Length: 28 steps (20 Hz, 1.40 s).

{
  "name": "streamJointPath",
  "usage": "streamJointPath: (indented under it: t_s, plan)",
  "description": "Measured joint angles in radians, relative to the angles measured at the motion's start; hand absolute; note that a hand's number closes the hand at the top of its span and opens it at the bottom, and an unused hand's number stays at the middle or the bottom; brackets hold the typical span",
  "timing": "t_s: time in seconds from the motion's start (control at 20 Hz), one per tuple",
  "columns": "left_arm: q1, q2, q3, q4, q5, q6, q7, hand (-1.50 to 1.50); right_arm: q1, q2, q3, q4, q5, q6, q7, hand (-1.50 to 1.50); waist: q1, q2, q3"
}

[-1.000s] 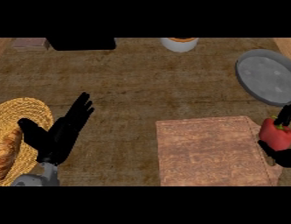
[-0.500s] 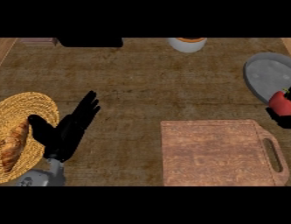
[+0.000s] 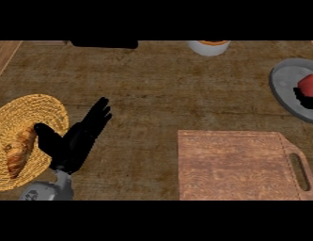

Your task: Pick the bell pepper from the cutting board and place it in the pan

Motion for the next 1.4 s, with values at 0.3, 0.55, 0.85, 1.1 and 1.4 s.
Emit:
streamJointPath:
  t_s: [0.3, 0.55, 0.85, 1.1, 1.4]
  plan:
    - [-0.02, -0.004, -0.002, 0.004, -0.002, -0.008, 0.008, 0.0, -0.091, -0.04, -0.054, 0.19, -0.009, -0.037, -0.098, 1.5, 0.021, 0.012, 0.003]
    - [-0.039, -0.007, -0.005, 0.009, -0.002, -0.02, 0.009, 0.0, -0.123, -0.088, -0.026, 0.31, 0.052, -0.056, -0.049, -1.5, 0.045, 0.025, 0.003]
    - [-0.048, -0.019, -0.02, 0.008, -0.007, -0.022, 0.011, 0.0, -0.166, -0.103, 0.018, 0.408, 0.111, -0.006, 0.017, -1.5, 0.061, 0.03, 0.005]
    - [-0.057, -0.02, -0.013, 0.01, -0.007, -0.02, 0.011, 0.0, -0.195, -0.082, -0.051, 0.428, 0.035, 0.103, -0.044, -1.5, 0.05, 0.027, 0.008]
    - [-0.051, -0.017, -0.002, 0.016, -0.011, -0.016, 0.004, 0.0, -0.211, -0.115, -0.164, 0.46, -0.085, 0.287, -0.079, -1.5, 0.035, 0.024, 0.008]
